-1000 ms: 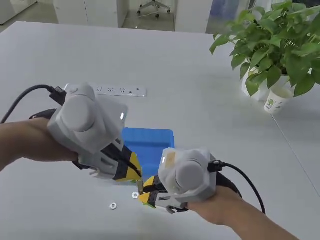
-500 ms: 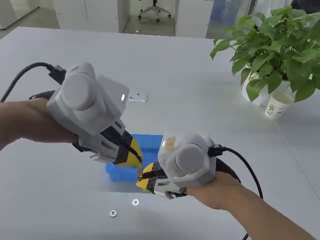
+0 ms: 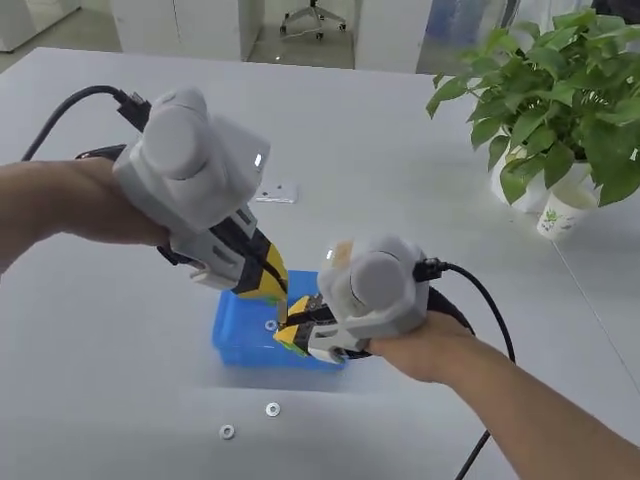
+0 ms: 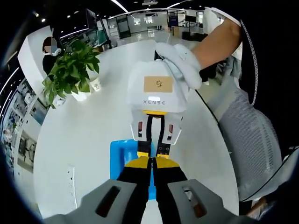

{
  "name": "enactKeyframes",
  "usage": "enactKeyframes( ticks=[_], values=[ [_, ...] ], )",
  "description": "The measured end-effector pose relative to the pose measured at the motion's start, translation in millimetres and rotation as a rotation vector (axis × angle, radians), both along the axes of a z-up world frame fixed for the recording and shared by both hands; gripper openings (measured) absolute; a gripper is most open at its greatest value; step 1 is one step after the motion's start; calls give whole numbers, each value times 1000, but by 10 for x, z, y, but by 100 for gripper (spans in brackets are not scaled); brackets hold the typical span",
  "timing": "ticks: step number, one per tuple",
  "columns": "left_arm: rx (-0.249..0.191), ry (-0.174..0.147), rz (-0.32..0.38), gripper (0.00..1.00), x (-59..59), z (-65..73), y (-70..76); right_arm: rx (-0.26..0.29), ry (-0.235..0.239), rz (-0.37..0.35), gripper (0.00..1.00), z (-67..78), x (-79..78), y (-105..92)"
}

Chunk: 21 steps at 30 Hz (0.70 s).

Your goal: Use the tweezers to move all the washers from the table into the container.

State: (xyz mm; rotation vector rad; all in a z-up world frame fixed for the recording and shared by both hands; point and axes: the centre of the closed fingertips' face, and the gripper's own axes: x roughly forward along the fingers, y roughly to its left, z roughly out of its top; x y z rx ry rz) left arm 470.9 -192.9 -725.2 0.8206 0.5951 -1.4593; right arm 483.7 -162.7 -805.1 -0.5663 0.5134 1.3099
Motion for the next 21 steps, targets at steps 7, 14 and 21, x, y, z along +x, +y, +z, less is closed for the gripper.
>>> enactKeyframes(
  ticks=[7,14,21],
  values=[
    [-9,-11,9,5,135,-49,5,10,1,-5,10,-47,142,17],
    [-1,-14,15,5,247,-169,13,4,6,5,10,-166,255,32],
    [5,-3,24,5,344,-315,30,-8,28,16,10,-329,342,45]
  ],
)
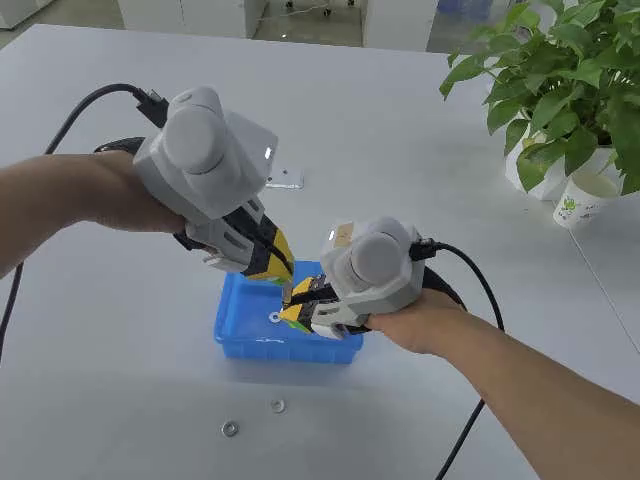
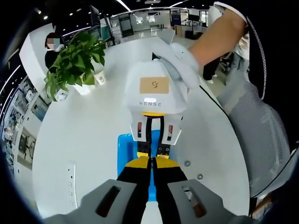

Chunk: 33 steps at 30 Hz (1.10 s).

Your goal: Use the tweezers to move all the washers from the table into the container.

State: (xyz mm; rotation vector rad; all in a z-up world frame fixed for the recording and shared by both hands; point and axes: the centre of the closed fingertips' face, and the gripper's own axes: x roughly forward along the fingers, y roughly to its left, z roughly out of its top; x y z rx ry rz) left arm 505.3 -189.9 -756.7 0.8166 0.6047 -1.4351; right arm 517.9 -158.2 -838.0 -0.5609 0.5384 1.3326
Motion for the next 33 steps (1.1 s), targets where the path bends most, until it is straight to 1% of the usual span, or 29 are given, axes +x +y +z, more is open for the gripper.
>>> enactKeyframes(
  ticks=[8,16,23,27,31,33],
  values=[
    [1,11,14,5,104,-169,11,-18,20,6,10,-164,80,8],
    [-1,19,28,5,138,-287,26,-41,33,25,10,-291,96,13],
    [-7,17,40,5,139,-329,46,-59,26,45,10,-337,105,22],
    [-10,16,44,5,151,-326,50,-59,23,45,10,-332,115,19],
    [-8,19,38,5,137,-328,49,-71,20,52,11,-333,113,18],
    [-6,13,36,5,141,-326,47,-73,16,52,11,-327,114,15]
  ],
)
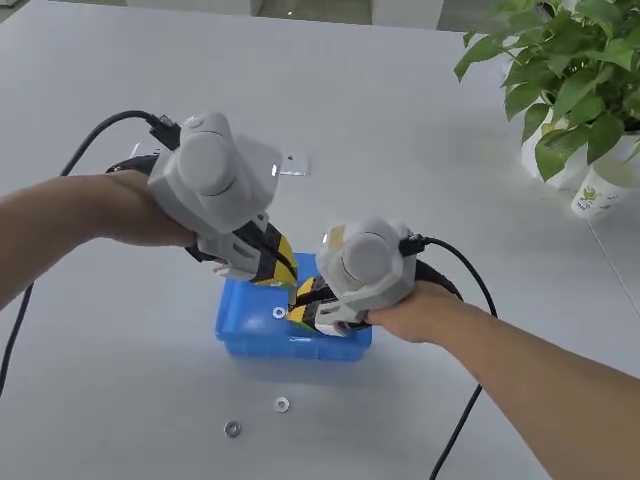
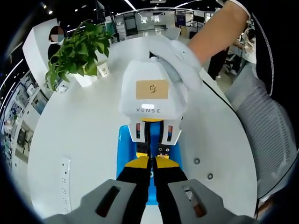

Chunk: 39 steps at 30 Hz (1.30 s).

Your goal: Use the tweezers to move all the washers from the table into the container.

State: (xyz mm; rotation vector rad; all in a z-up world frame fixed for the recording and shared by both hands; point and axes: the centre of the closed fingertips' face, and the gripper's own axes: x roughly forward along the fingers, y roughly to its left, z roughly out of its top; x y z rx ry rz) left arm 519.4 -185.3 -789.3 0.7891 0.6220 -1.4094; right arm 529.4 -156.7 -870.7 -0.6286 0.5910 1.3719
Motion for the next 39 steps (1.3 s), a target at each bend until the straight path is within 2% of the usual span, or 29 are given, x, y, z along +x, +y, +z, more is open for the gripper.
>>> enactKeyframes(
  ticks=[14,24,39],
  values=[
    [-6,-1,0,5,-31,94,-17,7,-13,3,11,89,-18,-17],
    [-20,-9,4,5,-72,254,-27,26,-33,-3,11,254,-64,-36],
    [-26,-29,-8,5,-236,510,-67,51,-64,-15,11,515,-205,-71]
  ],
)
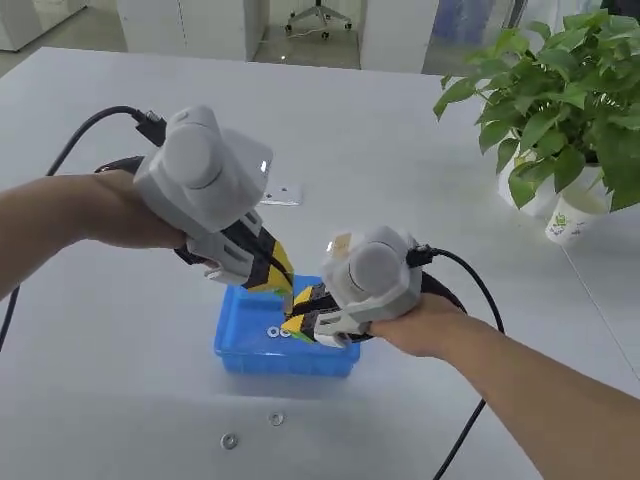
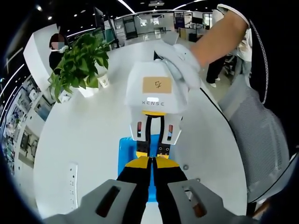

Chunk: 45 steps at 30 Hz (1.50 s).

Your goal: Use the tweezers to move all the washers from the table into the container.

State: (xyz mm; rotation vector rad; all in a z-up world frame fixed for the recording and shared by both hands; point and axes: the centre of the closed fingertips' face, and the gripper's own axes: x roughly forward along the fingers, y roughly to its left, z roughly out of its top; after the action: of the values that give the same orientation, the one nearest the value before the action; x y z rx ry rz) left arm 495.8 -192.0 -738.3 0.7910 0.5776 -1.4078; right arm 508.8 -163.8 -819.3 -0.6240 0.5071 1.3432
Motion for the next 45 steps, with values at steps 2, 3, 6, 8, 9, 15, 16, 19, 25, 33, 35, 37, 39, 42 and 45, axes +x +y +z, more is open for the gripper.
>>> enactKeyframes(
  ticks=[2,3,6,8,9,15,16,19,25,33,35,37,39,42,45],
  values=[
    [-2,-3,-1,5,-29,29,-5,0,-7,0,11,29,-30,-4],
    [-3,-3,-1,5,-45,40,-7,-1,-8,1,11,39,-43,-7],
    [-4,-7,-2,5,-99,80,-17,-2,-16,2,11,87,-106,-17],
    [-5,-9,-4,5,-135,101,-24,-1,-18,0,11,106,-131,-25],
    [-4,-12,-5,5,-148,108,-26,0,-18,-2,11,113,-141,-29],
    [-1,-14,-12,5,-221,141,-45,7,-21,-8,12,143,-205,-46],
    [1,-14,-14,5,-240,141,-50,6,-20,-7,12,145,-225,-51],
    [1,-12,-18,5,-285,135,-58,6,-18,-8,12,137,-274,-65],
    [0,-3,-27,5,-364,101,-68,0,-13,-5,12,103,-357,-72],
    [2,2,-35,5,-442,43,-59,0,-1,-8,12,40,-447,-72],
    [3,5,-39,5,-469,17,-51,-1,0,-4,12,16,-479,-66],
    [2,9,-39,5,-490,-10,-44,0,4,-4,12,0,-506,-63],
    [1,12,-38,5,-515,-33,-40,0,5,-2,12,-29,-529,-60],
    [-3,17,-36,5,-553,-65,-38,-1,8,0,12,-64,-568,-57],
    [-4,25,-33,5,-595,-108,-36,1,13,0,12,-108,-612,-55]
  ],
)
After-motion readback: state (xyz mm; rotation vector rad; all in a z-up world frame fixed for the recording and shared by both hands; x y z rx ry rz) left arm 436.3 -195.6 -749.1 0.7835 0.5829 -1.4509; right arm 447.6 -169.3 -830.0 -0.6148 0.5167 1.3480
